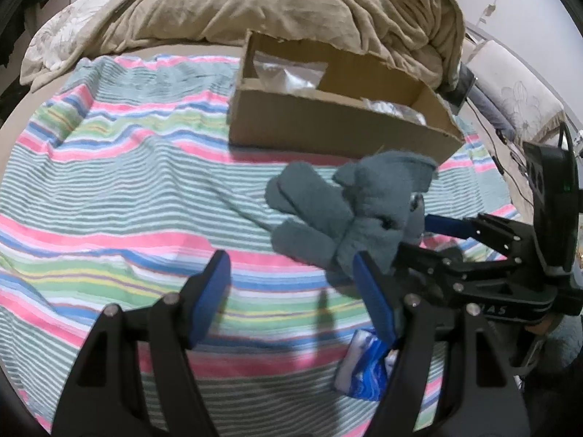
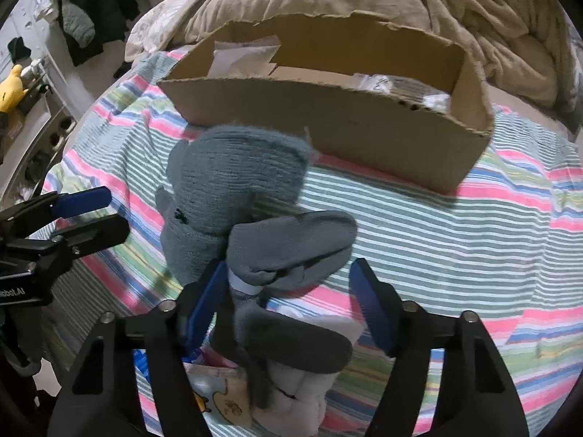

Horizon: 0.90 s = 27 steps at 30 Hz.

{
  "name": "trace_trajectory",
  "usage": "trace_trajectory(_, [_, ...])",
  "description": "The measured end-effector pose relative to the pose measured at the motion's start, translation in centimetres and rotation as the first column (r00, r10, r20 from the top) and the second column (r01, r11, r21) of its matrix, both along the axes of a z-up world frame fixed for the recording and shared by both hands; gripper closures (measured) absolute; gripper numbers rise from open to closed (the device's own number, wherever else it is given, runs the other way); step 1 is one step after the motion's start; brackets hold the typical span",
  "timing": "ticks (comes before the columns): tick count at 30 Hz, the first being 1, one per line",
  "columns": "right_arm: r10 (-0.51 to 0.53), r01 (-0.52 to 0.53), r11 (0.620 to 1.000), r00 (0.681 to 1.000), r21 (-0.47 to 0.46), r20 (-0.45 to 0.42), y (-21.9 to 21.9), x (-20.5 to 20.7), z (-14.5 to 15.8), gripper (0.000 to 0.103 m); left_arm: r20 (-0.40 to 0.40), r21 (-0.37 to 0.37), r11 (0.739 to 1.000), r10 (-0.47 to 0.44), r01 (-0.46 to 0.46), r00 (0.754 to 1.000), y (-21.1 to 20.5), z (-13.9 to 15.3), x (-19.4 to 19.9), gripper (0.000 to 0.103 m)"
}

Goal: Organize objects
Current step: 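Grasp a grey sock with the right gripper while the left gripper grasps another grey sock, then lift both grey socks and carry them over the cardboard box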

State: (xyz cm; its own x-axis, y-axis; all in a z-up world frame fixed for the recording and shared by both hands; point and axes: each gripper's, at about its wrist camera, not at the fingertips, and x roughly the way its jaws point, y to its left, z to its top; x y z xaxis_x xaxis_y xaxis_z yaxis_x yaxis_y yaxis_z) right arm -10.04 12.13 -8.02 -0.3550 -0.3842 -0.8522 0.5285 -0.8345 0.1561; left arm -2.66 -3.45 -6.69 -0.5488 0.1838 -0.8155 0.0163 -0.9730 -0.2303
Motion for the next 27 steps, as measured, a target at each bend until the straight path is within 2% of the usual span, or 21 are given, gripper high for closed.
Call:
trace_trajectory(4, [0.016, -0.016, 1.0, 1.0, -0.007, -0.003, -0.3, -0.1, -0.2, 0.044, 0.014, -0.005, 1.0, -0.01, 0.01, 1.0, 0.6, -0.5, -0.3, 0.032])
trace_trajectory(7, [0.029, -0.029, 0.999, 1.0, -0.032, 0.0, -0.1, -0.2, -0.3, 0.063, 0.025, -0.012, 1.0, -0.022, 0.023, 0.999, 1.4, -0.8, -0.7, 0.032])
trace_trajectory(11, [0.041, -0.042, 0.997, 0.999, -0.06, -0.009, 0.5, -0.2, 0.0, 0.07, 0.031, -0.019, 0.998, -0.052, 0.053, 0.998, 2.8, -1.2, -1.3, 0.032])
trace_trajectory(16, [0.037, -0.038, 0.995, 0.999, -0.092, -0.015, 1.7, -0.2, 0.6, 0.072, 0.028, -0.02, 0.995, -0.093, 0.093, 0.995, 4.5, -1.4, -2.0, 0.031])
trace_trajectory(27, [-0.023, 0.018, 0.992, 0.999, -0.127, -0.042, 4.7, -0.8, 1.9, 0.073, 0.033, -0.072, 0.991, -0.112, 0.115, 0.993, 6.4, -2.7, -3.9, 0.032])
